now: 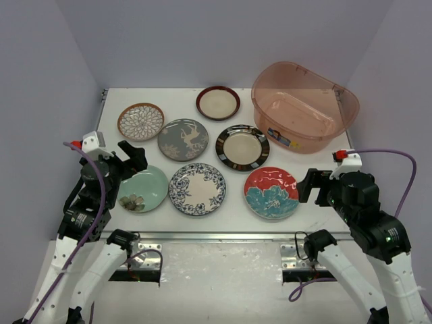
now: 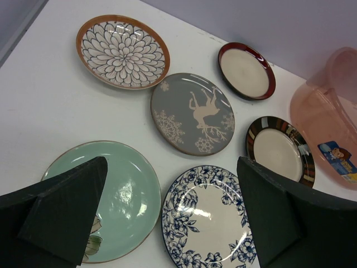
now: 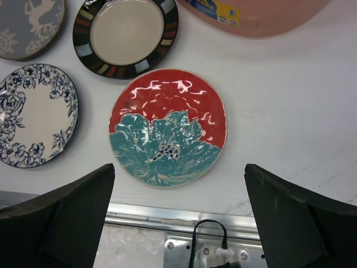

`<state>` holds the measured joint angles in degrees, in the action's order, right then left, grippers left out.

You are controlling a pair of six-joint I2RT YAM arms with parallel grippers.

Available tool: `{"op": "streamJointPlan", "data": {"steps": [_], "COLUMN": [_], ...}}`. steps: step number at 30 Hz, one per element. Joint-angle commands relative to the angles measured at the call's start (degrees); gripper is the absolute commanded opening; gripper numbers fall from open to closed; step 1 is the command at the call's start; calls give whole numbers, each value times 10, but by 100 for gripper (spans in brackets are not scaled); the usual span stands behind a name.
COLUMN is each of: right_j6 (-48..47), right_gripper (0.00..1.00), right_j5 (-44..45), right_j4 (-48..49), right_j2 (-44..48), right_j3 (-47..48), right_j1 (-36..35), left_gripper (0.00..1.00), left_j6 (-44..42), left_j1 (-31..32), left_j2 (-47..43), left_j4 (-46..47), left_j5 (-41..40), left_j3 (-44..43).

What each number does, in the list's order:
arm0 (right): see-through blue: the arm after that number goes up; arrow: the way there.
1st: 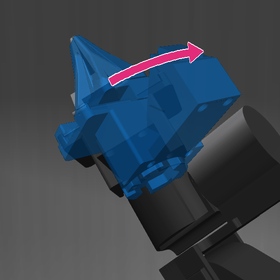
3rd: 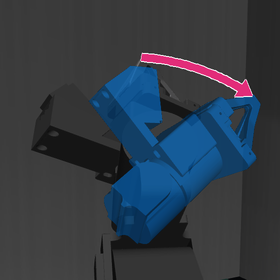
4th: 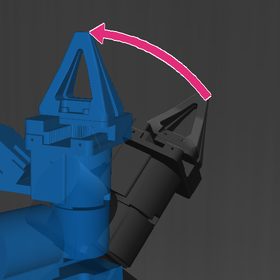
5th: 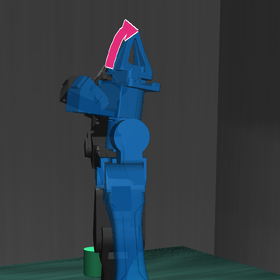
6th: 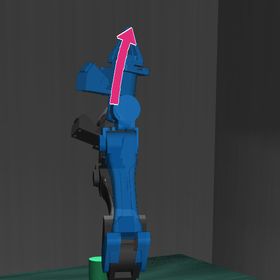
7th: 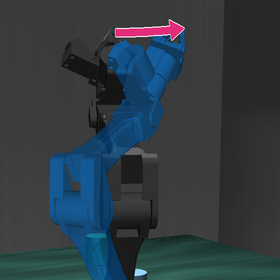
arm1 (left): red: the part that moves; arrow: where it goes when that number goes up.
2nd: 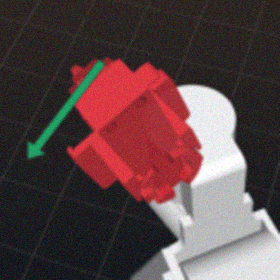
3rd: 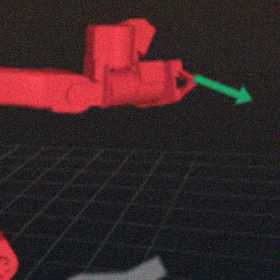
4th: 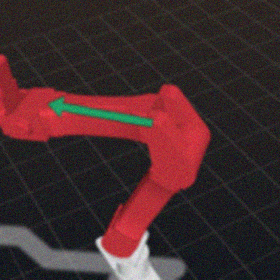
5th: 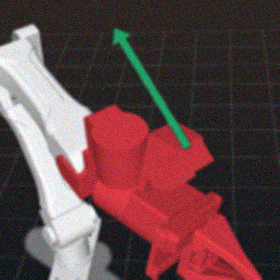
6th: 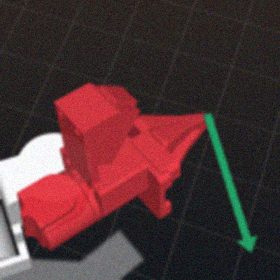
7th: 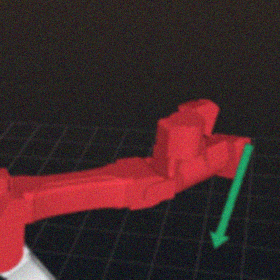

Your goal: Place the plates into the plastic bin on the countertop

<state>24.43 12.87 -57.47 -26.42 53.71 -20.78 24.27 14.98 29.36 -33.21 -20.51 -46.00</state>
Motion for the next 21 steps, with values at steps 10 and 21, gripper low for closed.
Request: {"op": "streamJointPlan", "data": {"steps": [10,21], "right_j6": [-4,82], "right_gripper": [99,99], "right_j5": [-8,-417], "right_j4": [37,324], "right_j2": [11,-240], "right_j3": [0,-116], "right_j1": [-1,-21], "left_gripper": [100,100], "left_j6": [2,1], "left_j1": [4,4], "left_j2": [-3,5], "left_j4": [21,21], "left_j5": [4,2], "left_j3": [-1,-1]}}
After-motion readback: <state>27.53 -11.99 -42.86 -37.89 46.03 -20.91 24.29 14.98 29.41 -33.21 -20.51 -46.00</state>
